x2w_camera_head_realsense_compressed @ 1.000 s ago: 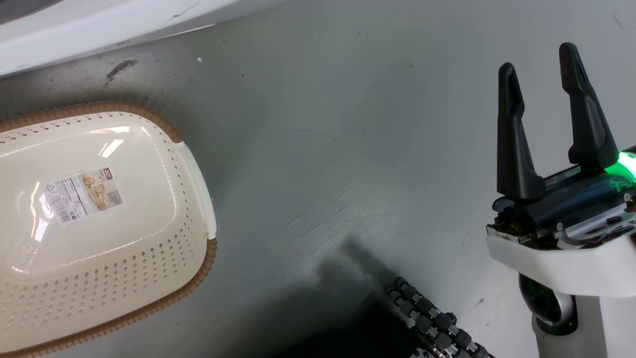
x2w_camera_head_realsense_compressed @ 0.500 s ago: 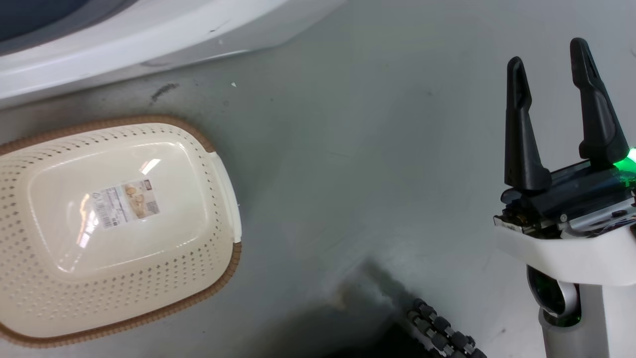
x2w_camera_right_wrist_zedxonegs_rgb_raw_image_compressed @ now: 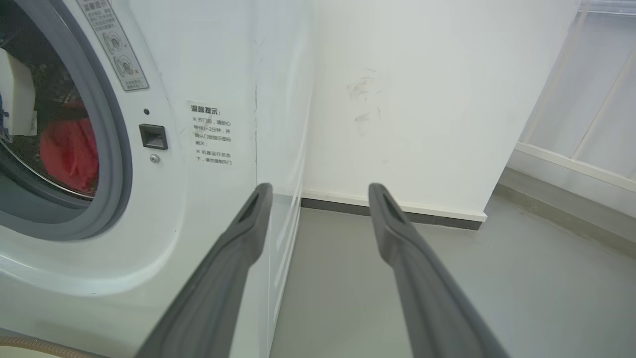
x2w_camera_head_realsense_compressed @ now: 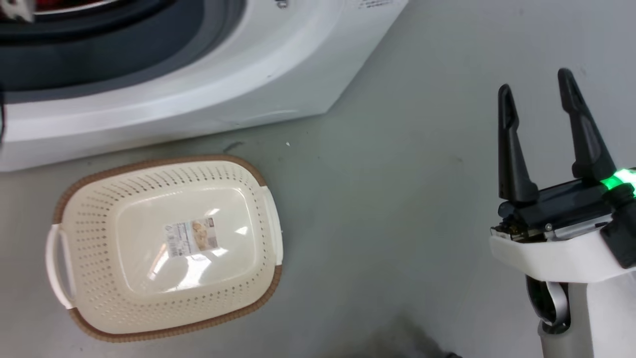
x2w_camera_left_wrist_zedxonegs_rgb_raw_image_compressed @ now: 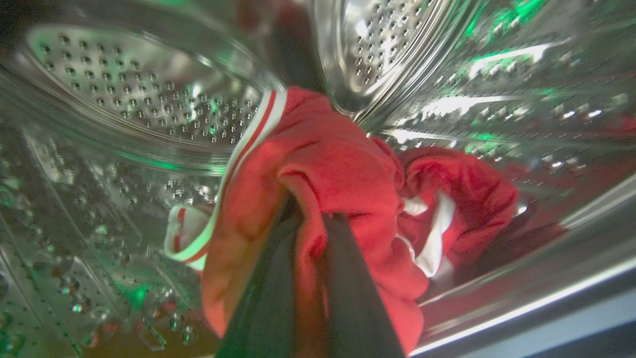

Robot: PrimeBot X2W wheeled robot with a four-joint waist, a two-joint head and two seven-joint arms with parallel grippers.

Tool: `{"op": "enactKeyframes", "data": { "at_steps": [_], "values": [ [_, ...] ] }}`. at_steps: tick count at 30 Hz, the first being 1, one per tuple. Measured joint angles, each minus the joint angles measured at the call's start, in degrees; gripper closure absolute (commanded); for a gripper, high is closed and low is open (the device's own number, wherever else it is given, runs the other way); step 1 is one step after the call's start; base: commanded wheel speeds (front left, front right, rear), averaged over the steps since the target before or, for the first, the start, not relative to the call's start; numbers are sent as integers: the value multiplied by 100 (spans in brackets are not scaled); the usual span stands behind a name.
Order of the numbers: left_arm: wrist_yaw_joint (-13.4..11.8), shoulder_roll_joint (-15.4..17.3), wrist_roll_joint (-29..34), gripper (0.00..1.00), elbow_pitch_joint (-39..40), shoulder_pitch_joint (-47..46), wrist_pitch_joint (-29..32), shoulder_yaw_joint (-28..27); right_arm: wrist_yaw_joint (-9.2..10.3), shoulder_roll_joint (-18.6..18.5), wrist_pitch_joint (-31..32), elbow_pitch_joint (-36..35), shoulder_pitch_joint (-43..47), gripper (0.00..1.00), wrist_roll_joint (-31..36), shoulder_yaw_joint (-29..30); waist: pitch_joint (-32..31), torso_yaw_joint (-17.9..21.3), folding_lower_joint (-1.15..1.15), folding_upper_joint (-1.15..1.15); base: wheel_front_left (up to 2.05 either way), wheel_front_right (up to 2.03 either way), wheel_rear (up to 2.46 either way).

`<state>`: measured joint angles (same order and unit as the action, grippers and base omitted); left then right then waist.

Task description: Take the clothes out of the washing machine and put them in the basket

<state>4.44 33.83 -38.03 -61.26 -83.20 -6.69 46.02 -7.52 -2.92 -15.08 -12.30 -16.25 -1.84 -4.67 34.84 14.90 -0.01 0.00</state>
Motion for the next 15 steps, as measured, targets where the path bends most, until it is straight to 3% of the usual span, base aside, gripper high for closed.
{"op": "enactKeyframes", "data": {
  "at_steps": [9,15],
  "values": [
    [-67,-479,-55,100,214,1213,-767,59,0,1,0,190,367,0,199,0,-889,-363,-1,0,0,0,0],
    [-397,-544,-14,100,1185,1961,-823,-256,1,1,0,283,498,0,319,36,-1402,-610,-1,0,0,0,0]
  ]
}}
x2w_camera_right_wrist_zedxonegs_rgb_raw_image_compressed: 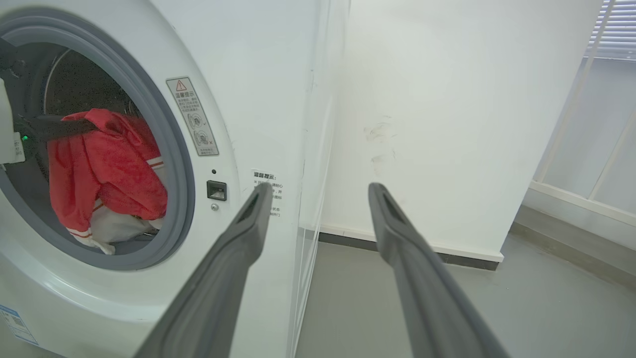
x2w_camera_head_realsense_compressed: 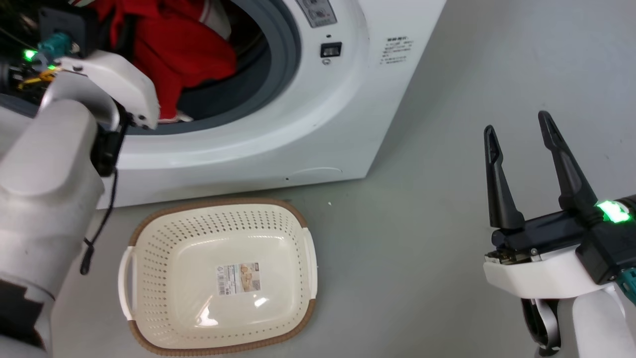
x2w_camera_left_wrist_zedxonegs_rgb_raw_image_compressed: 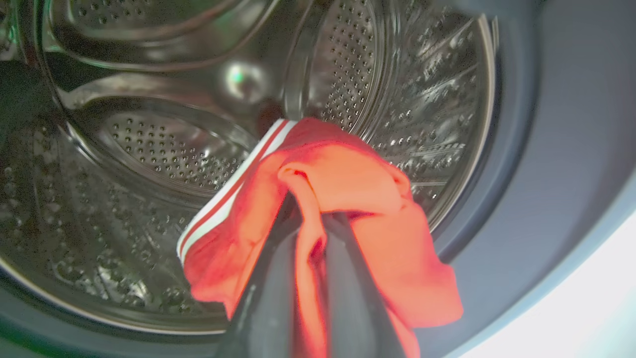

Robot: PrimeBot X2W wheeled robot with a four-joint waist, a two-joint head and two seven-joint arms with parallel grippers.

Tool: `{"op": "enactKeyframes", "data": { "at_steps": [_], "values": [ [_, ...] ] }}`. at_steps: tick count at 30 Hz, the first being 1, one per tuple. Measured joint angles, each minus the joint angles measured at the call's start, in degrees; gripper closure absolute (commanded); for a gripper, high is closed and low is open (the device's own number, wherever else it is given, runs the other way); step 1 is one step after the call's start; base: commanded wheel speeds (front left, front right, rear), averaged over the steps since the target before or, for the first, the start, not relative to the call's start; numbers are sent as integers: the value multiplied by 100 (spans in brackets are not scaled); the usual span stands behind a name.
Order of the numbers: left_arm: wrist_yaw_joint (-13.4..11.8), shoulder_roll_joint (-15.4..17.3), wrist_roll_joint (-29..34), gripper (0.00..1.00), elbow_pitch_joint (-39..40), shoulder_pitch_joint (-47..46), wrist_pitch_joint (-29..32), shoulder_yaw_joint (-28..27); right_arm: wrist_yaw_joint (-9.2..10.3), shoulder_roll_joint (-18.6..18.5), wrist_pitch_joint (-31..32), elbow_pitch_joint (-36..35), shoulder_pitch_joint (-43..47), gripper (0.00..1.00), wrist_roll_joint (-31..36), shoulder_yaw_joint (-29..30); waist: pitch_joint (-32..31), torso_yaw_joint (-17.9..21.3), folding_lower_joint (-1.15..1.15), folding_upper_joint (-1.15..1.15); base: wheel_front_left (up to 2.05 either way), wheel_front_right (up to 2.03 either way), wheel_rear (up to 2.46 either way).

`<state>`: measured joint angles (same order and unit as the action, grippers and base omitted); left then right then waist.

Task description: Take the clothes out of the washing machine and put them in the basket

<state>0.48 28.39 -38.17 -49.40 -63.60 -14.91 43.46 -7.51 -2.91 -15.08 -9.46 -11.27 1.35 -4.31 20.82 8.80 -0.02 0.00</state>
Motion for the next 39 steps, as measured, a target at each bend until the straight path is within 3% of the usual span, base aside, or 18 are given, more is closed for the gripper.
{"op": "enactKeyframes", "data": {
  "at_steps": [11,16,23,30,39],
  "values": [
    [-703,263,476,100,2726,1986,-14,-810,-1,-1,0,115,296,0,124,108,-725,-416,0,0,0,0,0],
    [-922,527,466,100,3656,2745,74,-797,-1,-1,0,135,426,0,129,168,-991,-557,0,0,0,0,0],
    [-1133,975,190,100,4682,3810,834,-547,-1,-1,0,122,513,0,142,231,-1131,-717,1,0,0,0,0],
    [-998,1015,-144,100,4525,4511,1238,-168,0,-2,0,92,517,0,167,225,-997,-758,1,0,0,0,0],
    [-542,452,16,100,2895,4245,975,203,-1,-2,-1,-9,280,0,249,152,-447,-638,2,0,0,0,0]
  ]
}}
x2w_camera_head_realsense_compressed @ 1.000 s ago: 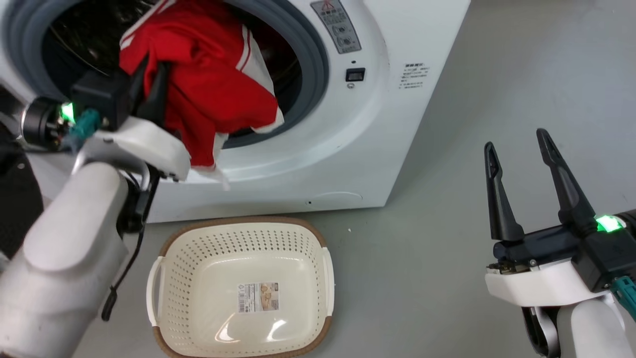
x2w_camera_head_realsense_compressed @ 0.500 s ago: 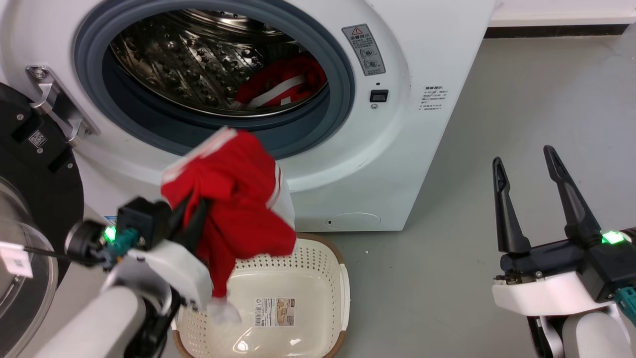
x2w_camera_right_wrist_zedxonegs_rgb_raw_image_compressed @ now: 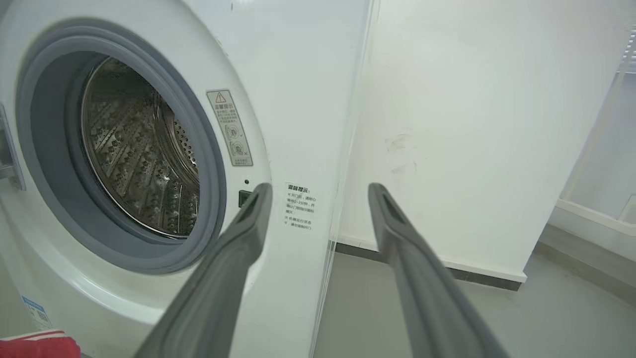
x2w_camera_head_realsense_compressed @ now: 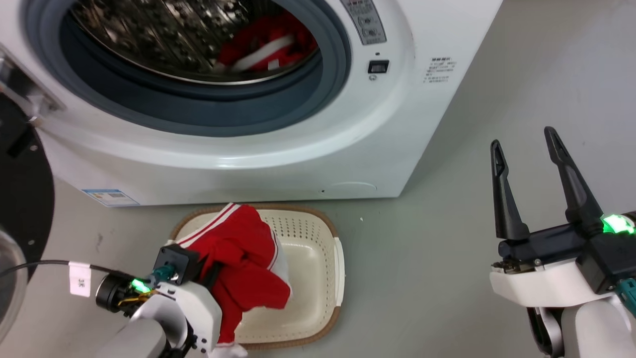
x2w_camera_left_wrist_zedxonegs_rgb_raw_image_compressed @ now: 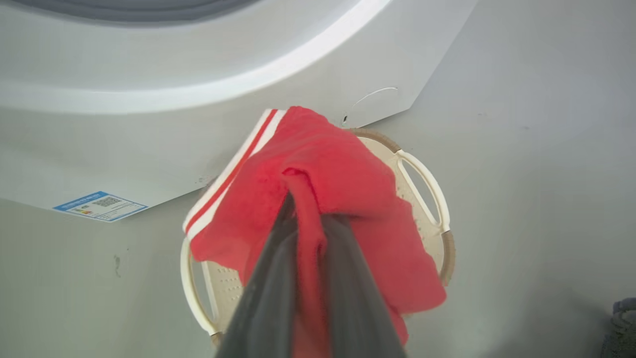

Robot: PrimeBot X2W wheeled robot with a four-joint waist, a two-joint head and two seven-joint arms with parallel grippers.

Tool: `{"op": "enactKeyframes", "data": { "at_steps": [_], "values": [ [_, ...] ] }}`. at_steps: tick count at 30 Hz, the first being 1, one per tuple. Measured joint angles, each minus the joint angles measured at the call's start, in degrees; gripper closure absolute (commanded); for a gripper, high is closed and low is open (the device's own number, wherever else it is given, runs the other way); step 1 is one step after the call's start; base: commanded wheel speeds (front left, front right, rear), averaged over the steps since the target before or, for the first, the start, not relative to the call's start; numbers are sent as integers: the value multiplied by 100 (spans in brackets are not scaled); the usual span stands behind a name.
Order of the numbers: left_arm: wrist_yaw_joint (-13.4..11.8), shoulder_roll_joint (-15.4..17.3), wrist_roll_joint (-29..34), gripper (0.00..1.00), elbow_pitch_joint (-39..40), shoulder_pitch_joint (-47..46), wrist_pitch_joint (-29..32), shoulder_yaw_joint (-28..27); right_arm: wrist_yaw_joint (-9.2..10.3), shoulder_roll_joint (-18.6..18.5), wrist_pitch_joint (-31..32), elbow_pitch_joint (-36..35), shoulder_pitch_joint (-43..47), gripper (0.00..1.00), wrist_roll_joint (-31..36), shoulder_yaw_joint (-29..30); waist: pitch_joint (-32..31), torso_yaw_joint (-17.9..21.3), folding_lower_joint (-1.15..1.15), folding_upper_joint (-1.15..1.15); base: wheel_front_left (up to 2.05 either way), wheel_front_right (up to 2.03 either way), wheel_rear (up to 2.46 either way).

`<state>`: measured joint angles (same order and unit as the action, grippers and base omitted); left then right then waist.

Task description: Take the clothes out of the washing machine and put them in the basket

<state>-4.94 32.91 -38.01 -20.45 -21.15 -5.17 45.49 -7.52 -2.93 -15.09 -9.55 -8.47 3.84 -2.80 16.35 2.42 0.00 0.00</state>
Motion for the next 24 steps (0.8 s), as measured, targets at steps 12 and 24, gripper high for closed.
{"op": "enactKeyframes", "data": {
  "at_steps": [12,24],
  "values": [
    [675,-712,33,100,-2783,-1251,-408,36,1,0,0,-294,-466,0,66,32,1279,524,1,0,0,0,0],
    [962,-1106,3,100,-4417,-2210,-506,60,0,-1,1,-475,-617,0,-12,20,2236,919,1,0,0,0,0]
  ]
}}
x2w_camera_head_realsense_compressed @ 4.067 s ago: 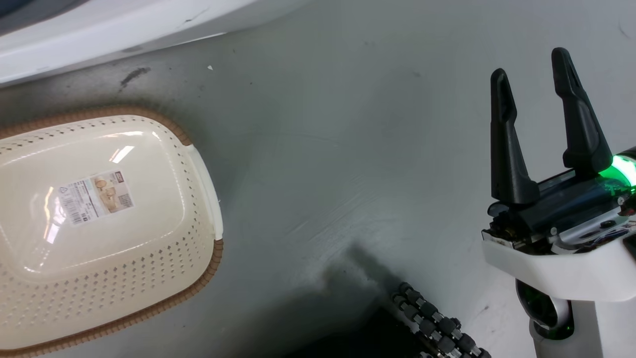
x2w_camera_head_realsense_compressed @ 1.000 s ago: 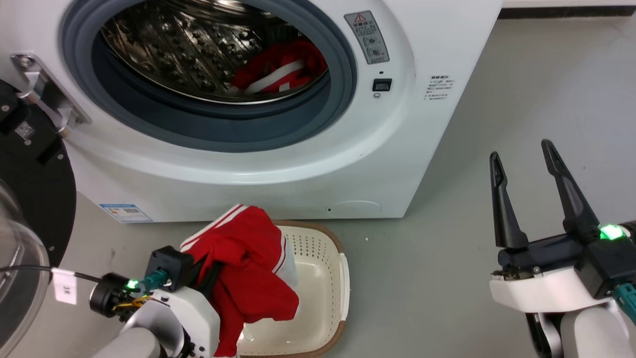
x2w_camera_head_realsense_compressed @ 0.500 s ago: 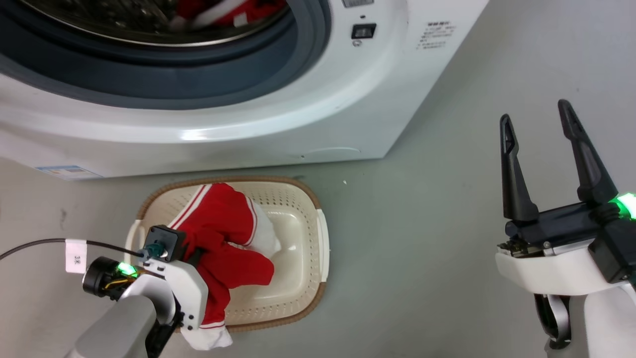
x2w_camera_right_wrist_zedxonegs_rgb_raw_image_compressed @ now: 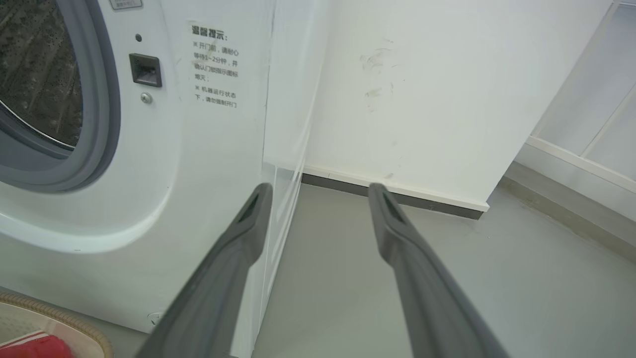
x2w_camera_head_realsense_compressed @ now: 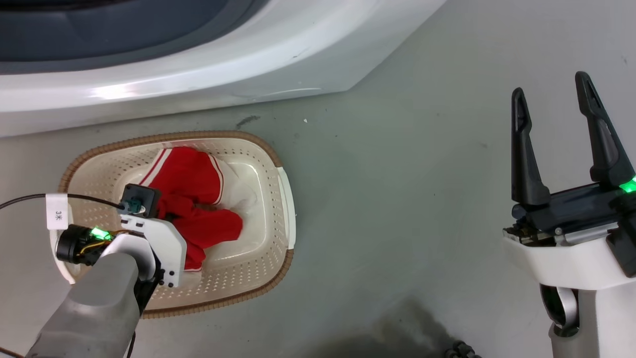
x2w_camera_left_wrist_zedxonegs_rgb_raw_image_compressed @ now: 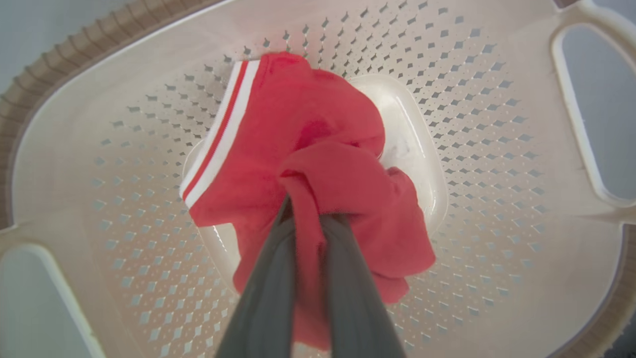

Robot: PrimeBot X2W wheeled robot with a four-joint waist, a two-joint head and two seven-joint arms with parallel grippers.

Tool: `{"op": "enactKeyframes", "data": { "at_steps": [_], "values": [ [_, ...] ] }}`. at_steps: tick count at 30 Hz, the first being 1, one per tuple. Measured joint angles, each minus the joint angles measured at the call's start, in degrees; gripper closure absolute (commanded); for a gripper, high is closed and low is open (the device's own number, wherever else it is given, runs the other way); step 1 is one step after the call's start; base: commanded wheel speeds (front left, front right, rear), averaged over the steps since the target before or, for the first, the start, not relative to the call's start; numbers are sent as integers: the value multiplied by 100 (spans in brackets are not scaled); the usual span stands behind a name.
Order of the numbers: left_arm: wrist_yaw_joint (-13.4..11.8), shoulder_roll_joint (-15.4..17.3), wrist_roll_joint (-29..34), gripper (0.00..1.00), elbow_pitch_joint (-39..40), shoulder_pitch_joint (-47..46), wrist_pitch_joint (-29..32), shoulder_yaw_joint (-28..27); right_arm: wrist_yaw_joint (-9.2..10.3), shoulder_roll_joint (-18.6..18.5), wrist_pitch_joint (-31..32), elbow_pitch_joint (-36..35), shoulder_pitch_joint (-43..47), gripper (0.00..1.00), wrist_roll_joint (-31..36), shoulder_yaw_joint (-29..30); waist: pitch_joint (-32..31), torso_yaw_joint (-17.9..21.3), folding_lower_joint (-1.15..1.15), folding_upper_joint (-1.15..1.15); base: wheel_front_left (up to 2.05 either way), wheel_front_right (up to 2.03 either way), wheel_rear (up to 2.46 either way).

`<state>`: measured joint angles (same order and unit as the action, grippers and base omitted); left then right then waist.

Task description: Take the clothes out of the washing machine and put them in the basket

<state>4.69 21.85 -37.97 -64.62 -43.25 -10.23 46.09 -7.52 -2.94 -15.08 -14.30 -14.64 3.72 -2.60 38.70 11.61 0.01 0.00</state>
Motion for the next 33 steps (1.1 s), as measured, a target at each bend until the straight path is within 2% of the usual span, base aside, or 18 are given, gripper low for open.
{"op": "enactKeyframes", "data": {
  "at_steps": [7,9,17,22,30,31,33],
  "values": [
    [100,-155,3,99,-495,-224,-144,66,0,0,0,-3,-65,0,-14,-37,223,99,0,0,0,0,0],
    [135,-224,10,0,-576,-248,-158,97,0,1,0,-1,-69,0,-13,-43,212,92,0,0,0,0,0],
    [89,-397,-3,0,-715,-211,-398,94,0,2,0,108,-69,0,41,-81,-86,-8,0,0,0,0,0],
    [33,-431,-26,0,-538,-18,-466,-52,0,1,0,218,-53,0,86,-85,-456,-88,0,0,0,0,0],
    [-428,-185,415,0,1280,549,-482,-922,0,4,0,370,172,0,162,123,-1212,-304,-1,0,0,0,0],
    [-689,-153,854,0,2178,815,-483,-1357,0,2,0,417,307,0,220,238,-1507,-421,-1,0,0,0,0],
    [-872,-142,1138,0,2789,1089,-483,-1724,0,4,0,463,366,0,244,309,-1695,-511,-1,0,0,0,0]
  ]
}}
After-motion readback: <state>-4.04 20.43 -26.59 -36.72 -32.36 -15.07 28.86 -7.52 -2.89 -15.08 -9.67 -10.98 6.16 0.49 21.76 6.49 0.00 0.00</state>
